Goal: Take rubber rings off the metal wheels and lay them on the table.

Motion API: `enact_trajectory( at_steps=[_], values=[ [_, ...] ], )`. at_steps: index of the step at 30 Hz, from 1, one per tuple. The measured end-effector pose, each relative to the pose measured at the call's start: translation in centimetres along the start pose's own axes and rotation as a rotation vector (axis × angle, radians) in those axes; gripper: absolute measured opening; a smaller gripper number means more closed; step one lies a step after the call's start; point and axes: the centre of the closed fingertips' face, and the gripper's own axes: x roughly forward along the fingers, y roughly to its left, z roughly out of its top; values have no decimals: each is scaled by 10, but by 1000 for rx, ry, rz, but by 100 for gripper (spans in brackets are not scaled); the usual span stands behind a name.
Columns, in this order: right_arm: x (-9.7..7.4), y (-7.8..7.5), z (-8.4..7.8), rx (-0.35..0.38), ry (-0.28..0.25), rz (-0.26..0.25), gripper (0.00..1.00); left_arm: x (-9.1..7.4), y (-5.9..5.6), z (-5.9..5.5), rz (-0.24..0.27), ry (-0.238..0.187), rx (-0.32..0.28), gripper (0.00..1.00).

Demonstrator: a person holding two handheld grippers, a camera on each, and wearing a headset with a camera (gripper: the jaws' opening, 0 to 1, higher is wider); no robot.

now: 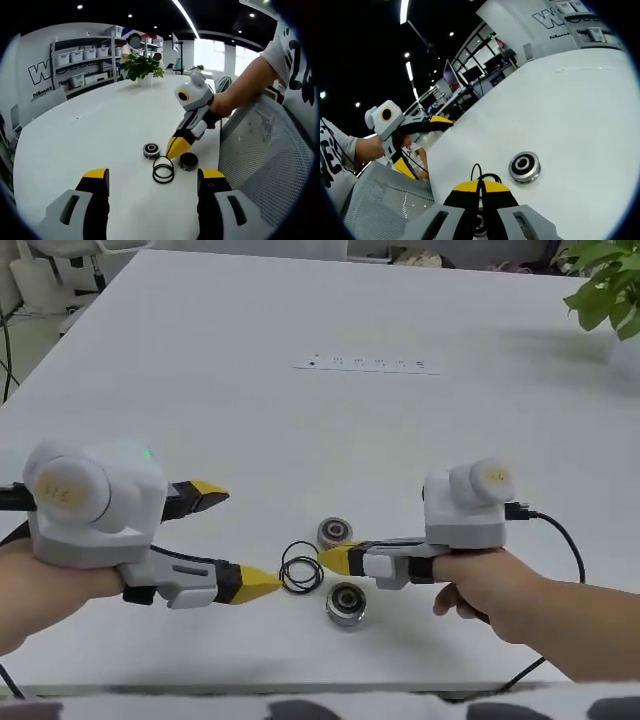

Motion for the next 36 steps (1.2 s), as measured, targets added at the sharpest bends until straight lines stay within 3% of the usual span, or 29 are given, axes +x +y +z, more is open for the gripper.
enact_trajectory(
  at_steps=[25, 36],
  values=[
    [2, -10, -12, 3, 46, -44, 1, 0, 0, -5, 0, 19, -7, 69],
    [-2, -9, -9, -5, 40, -48, 4, 1, -2, -3, -6, 24, -3, 69]
  ],
)
